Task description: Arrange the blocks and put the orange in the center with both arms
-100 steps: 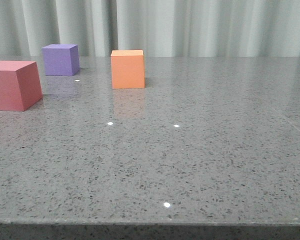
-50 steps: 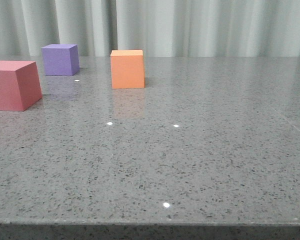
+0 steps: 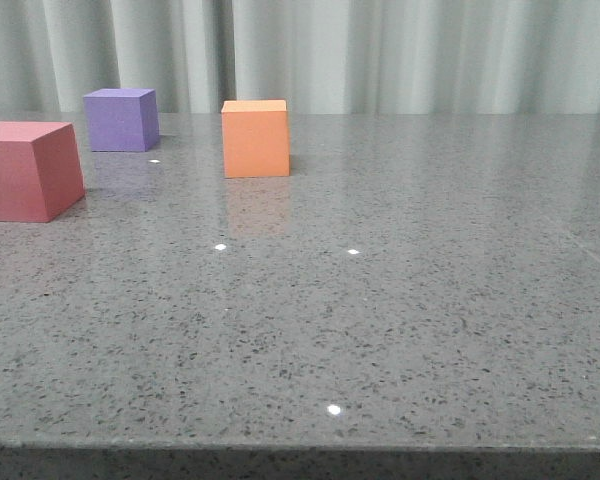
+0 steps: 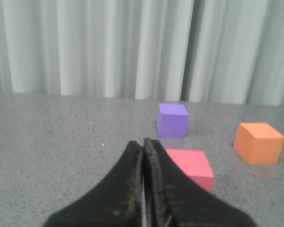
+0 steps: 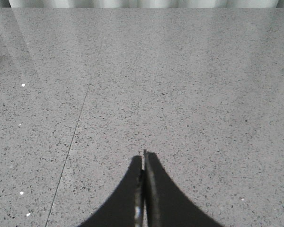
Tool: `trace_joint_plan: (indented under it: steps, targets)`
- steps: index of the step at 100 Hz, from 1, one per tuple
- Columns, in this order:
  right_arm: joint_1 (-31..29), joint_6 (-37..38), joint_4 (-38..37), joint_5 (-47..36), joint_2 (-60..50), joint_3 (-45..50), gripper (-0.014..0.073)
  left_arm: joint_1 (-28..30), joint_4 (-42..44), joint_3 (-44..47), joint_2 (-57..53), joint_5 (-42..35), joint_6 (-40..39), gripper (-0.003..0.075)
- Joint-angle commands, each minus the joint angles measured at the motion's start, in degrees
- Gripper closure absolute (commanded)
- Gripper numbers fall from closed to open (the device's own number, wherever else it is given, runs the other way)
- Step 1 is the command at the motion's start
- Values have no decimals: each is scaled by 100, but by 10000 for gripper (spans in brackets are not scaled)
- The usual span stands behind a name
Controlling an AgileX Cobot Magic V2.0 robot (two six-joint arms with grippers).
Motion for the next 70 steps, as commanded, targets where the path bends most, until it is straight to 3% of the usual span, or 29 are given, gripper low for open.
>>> trace_joint_plan:
  steps: [1, 13, 28, 47, 70]
  targets:
    - [-45, -24, -132, -465, 31, -146, 704, -3, 214, -802, 713, 367, -18, 741]
    - [-45, -24, -132, -465, 31, -146, 704, -3, 383, -1537, 1582, 807, -18, 741]
    - [-45, -24, -132, -465, 31, -146, 704, -3, 383, -2063, 2261, 583, -18, 741]
    - [-45, -24, -132, -465, 31, -146, 704, -3, 383, -2146, 2662, 40, -18, 741]
    - [-45, -24, -132, -465, 31, -146, 704, -3, 373, -2146, 2952, 39, -18, 741]
